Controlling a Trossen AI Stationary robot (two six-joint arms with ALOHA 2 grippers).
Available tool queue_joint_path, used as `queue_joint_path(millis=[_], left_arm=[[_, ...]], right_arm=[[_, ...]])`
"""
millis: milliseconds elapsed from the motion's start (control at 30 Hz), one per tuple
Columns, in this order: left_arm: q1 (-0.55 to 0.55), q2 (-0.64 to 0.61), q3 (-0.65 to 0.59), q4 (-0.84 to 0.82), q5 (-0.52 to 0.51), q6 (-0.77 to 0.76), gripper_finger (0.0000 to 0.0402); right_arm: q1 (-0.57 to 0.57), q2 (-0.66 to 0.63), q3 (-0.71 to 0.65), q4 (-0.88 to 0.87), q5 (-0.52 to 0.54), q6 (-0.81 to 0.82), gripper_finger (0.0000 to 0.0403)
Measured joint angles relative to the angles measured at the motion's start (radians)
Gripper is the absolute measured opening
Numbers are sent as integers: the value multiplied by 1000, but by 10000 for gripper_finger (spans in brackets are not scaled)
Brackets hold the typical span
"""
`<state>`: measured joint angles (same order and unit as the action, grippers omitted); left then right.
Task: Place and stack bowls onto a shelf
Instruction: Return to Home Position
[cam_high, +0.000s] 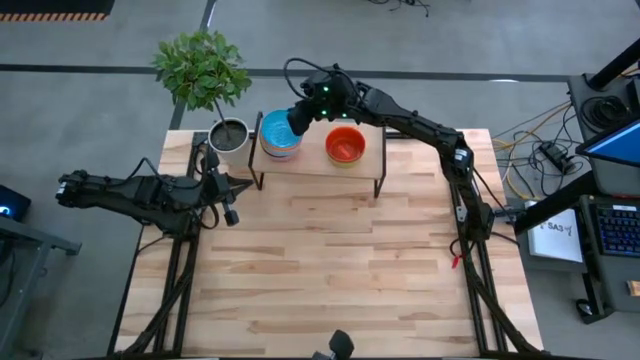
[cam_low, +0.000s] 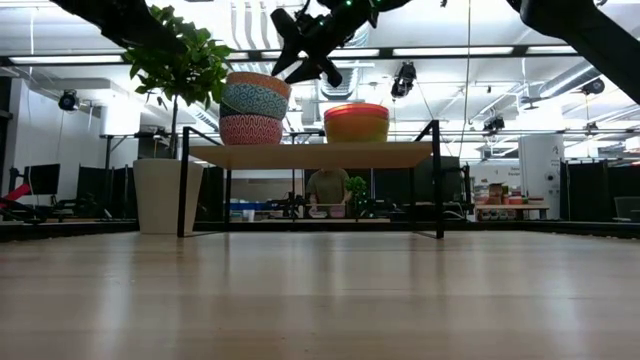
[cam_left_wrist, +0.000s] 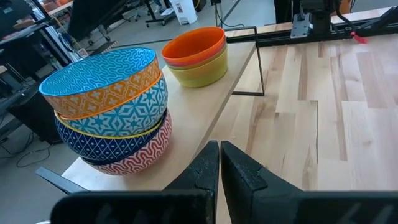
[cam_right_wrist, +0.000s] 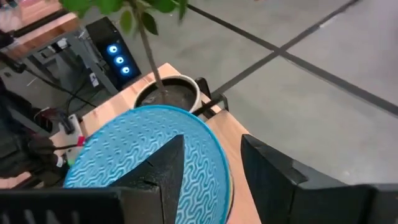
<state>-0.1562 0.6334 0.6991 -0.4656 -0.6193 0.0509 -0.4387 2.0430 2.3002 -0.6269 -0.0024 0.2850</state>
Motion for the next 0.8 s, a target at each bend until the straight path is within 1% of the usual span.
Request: queue_joint_path(millis=[67,133,200,267,367,467,600,667,800], left_arm=[[0,0,0,-1,0,0,0],[-1,-2,-1,-4,1,0,0],[-7,-14,-6,-21,26,-1,0],[-12,-37,-20,-26,76,0,0],[-13,-107,-58,20,115,6,0],[-13,-201,-117,90,173,35,0],[-13,-331,-194,178,250,48,0],[-13,-396,-229,204,270,27,0],[-13,-504,-287,203,271,-14,0]], right_arm=[[3,-7,9,-4,-25,-23,145],[15,-22,11,-2,-84,-90,141],[44,-48,-2,3,-126,-163,135],[84,-85,-34,6,-137,-240,129],[146,-156,-123,23,-139,-323,119],[204,-253,-273,85,-138,-362,108],[266,-415,-546,234,-138,-380,94],[289,-491,-687,309,-137,-382,88],[324,-638,-955,454,-137,-382,78]])
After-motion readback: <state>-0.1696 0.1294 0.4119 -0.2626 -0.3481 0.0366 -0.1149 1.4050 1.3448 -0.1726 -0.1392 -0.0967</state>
